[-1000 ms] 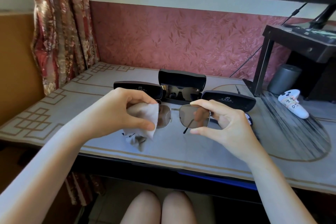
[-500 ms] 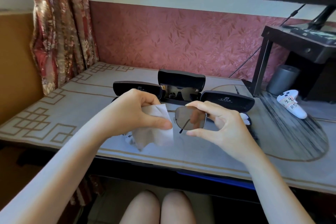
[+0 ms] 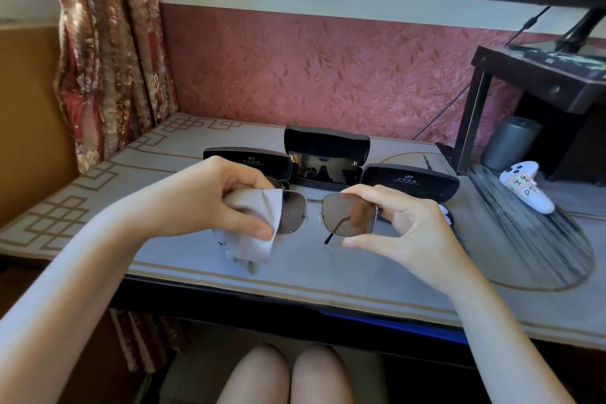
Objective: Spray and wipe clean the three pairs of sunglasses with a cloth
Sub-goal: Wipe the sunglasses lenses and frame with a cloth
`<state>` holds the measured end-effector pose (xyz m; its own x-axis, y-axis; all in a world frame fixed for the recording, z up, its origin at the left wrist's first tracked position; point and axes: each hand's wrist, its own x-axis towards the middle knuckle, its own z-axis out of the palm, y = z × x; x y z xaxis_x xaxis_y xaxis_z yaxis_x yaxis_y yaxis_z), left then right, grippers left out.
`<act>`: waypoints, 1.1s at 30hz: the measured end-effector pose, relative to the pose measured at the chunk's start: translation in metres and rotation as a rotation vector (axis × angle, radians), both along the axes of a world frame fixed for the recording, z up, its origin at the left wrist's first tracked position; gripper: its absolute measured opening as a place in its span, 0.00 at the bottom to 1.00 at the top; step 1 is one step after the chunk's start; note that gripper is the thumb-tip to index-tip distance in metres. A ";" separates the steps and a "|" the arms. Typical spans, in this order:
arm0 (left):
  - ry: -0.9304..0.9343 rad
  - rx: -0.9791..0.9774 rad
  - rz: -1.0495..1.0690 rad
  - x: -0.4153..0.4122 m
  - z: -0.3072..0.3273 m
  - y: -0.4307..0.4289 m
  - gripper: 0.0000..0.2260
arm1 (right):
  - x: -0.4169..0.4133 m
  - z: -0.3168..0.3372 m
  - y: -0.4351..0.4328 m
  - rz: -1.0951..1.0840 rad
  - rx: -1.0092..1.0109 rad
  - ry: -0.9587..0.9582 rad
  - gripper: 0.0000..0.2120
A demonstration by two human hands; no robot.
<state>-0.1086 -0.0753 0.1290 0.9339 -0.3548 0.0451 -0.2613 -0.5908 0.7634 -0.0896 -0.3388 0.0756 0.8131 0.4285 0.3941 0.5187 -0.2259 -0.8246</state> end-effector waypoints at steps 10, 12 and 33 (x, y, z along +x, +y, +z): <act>-0.049 -0.119 0.043 0.001 -0.001 0.008 0.10 | 0.001 0.001 0.004 -0.005 0.040 -0.001 0.23; -0.108 -0.106 0.066 0.001 -0.003 0.007 0.09 | 0.000 0.001 0.004 -0.013 0.054 0.008 0.23; -0.161 -0.266 0.468 0.014 -0.060 0.003 0.05 | 0.007 -0.003 -0.012 -0.080 0.126 -0.072 0.25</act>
<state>-0.0950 -0.0723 0.0685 0.9629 0.1384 0.2315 -0.1433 -0.4645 0.8739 -0.0826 -0.3508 0.0724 0.8103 0.3074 0.4990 0.5619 -0.1658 -0.8104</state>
